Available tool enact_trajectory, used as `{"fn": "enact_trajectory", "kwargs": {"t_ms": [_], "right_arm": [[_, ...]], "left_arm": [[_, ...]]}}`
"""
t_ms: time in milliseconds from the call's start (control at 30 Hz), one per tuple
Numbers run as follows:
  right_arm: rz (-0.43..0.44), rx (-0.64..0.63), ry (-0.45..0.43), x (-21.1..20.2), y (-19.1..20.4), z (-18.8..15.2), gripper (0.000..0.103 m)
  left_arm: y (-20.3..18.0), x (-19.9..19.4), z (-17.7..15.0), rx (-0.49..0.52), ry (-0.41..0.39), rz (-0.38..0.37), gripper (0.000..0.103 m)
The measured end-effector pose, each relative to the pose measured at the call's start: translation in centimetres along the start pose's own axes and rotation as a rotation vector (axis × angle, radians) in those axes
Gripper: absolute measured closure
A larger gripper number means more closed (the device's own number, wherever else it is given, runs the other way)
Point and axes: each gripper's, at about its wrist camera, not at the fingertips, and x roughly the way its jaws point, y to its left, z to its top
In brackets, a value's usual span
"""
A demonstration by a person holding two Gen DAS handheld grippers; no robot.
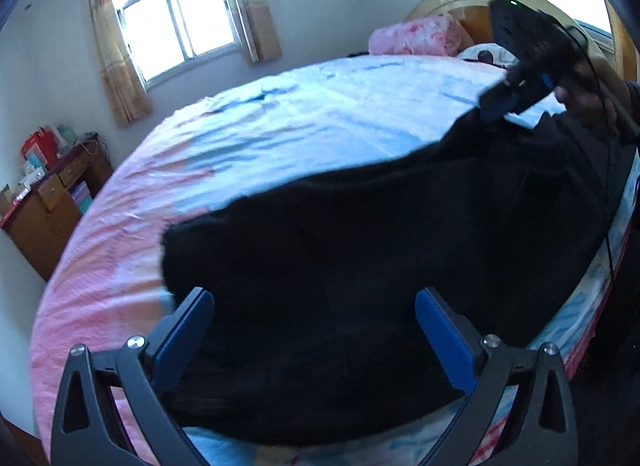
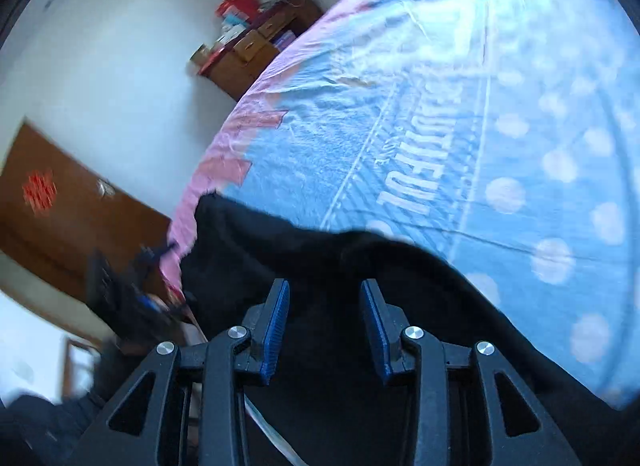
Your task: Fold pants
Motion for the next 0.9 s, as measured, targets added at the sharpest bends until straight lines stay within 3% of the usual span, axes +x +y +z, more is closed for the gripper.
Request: {"fn": "enact_trajectory", "kwargs": {"t_ms": [133, 167, 200, 300, 400, 467, 533, 600, 633, 667, 700, 900], "right_arm": [[0.049, 0.081, 0.022, 2.1, -1.5, 1.4, 0.067], [0.019, 0.084, 0.014, 2.4, -1.6, 1.8, 0.094], [0.002, 0.083, 0.006, 2.4, -1.6, 2.1, 0.098], [-0.087, 0.063, -0.062, 1.7, -1.9, 3.2, 0.098], [-0.1, 0.111, -0.045, 2.6, -3.3, 3.8, 0.098], [-0.143, 0.08, -0.043, 3.3, -3.4, 3.8, 0.098], [-0.128, 0.104, -0.031, 3.9, -4.2, 3.6, 0.097], [-0.098, 0.133, -0.03, 3.5, -4.5, 3.5, 0.094], [-0.111, 0.14, -0.034, 2.7, -4.4, 3.3, 0.078], [-0.134, 0.126, -0.051, 1.5, -4.0, 3.0, 0.055], [-0.157, 0.108, -0.074, 0.3, -3.5, 2.5, 0.049], [-0.181, 0.092, -0.199, -10.7, -2.8, -3.9, 0.048]], "left_arm": [[-0.4, 1.1, -0.5, -0.032, 0.02, -0.027, 0.0], [-0.4, 1.2, -0.6, -0.032, 0.022, -0.028, 0.0], [-0.4, 1.2, -0.7, -0.029, 0.023, -0.03, 0.0], [-0.6, 1.8, -0.8, -0.033, 0.034, -0.048, 0.0], [-0.4, 2.0, -0.8, -0.038, 0.029, -0.058, 0.0], [-0.5, 2.1, -0.7, -0.034, 0.028, -0.056, 0.0], [-0.6, 1.8, -0.6, -0.036, 0.032, -0.049, 0.0], [-0.9, 1.2, -0.3, -0.031, 0.037, -0.021, 0.0], [-1.1, 0.9, -0.1, -0.022, 0.03, -0.003, 0.0], [-1.6, 0.0, 0.2, -0.002, 0.006, 0.025, 0.0], [-1.9, -0.6, 0.5, 0.006, -0.009, 0.033, 0.0], [-5.5, -1.7, 3.3, -0.002, -0.06, -0.079, 0.0]]}}
